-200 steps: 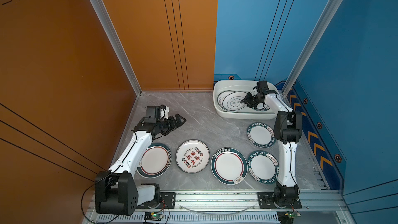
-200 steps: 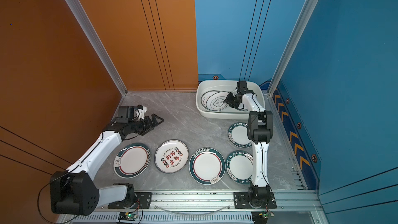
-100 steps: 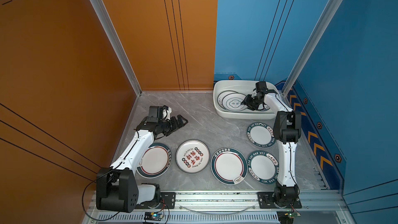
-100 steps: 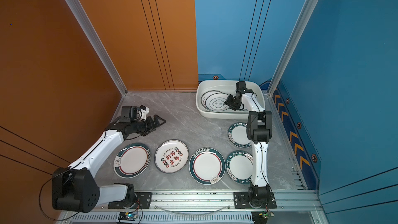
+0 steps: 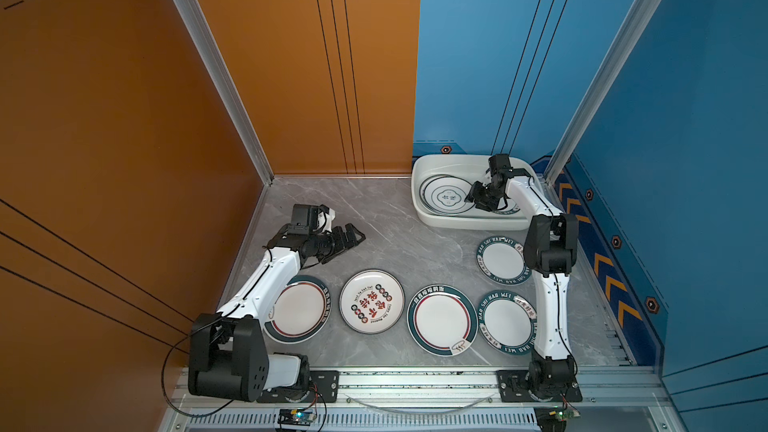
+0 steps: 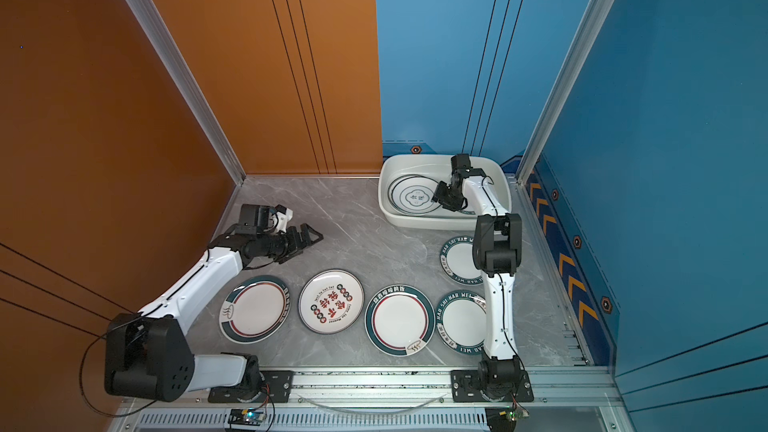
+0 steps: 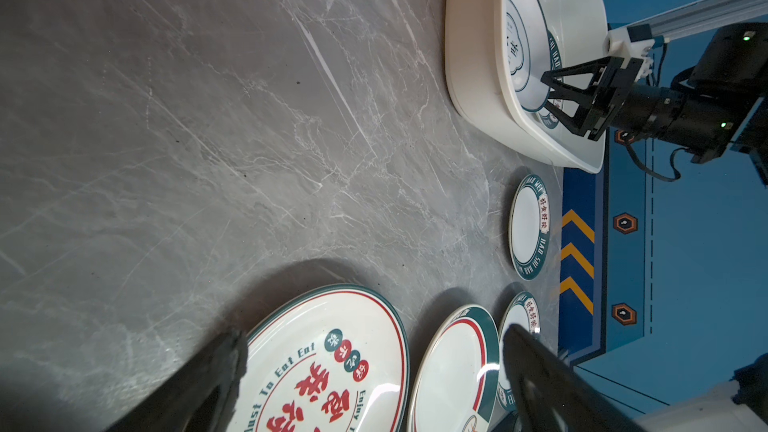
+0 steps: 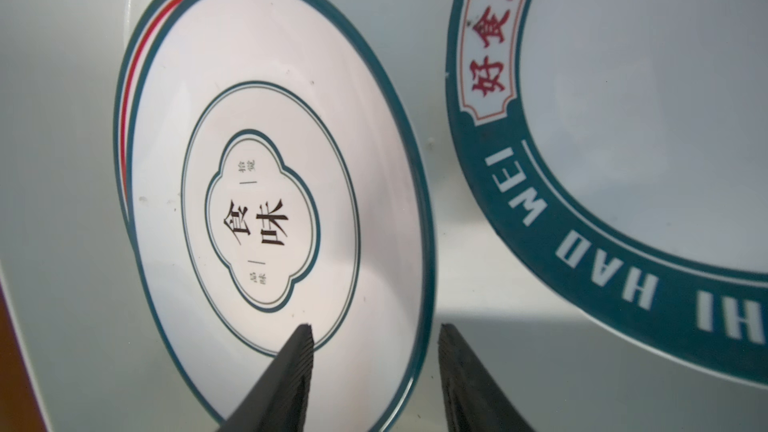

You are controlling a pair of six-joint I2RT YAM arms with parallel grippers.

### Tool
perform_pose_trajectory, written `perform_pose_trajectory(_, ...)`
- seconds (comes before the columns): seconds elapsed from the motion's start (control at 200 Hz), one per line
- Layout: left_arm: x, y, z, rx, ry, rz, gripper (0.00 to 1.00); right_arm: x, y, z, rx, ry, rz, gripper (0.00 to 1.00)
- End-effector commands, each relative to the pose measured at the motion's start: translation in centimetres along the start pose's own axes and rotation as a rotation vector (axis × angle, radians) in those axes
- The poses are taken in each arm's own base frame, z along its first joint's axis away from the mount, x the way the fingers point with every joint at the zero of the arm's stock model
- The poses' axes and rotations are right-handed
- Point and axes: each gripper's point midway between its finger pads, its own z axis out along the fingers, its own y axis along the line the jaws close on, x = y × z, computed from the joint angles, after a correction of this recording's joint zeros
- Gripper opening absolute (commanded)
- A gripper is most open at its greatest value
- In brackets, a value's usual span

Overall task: Place the plates into the plastic bin on the countertop
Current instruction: 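Withdraw the right gripper from the bin while left reaches the green-rimmed plate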

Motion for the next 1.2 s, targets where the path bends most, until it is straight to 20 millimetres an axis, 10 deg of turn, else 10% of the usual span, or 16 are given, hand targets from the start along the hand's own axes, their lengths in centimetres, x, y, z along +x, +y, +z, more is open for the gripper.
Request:
perform_pose_trajectory(0.0, 0.3, -0.7, 0.0, 0.000, 0.030, 0.040, 0.98, 0.9, 0.3, 1.1, 0.013, 0.040, -0.035, 0.52)
perform_pose_trajectory(0.591, 0.9, -2.3, 1.4, -0.006, 0.090, 0.105, 0.98, 1.8, 2.2, 1.7, -0.028, 0.062, -0.071, 0.52)
perform_pose_trajectory(1.191, 5.6, -11.0, 5.7, 0.119, 0.348, 0.403, 0.99, -0.3, 2.2, -13.6, -0.034, -0.183, -0.077, 0.52)
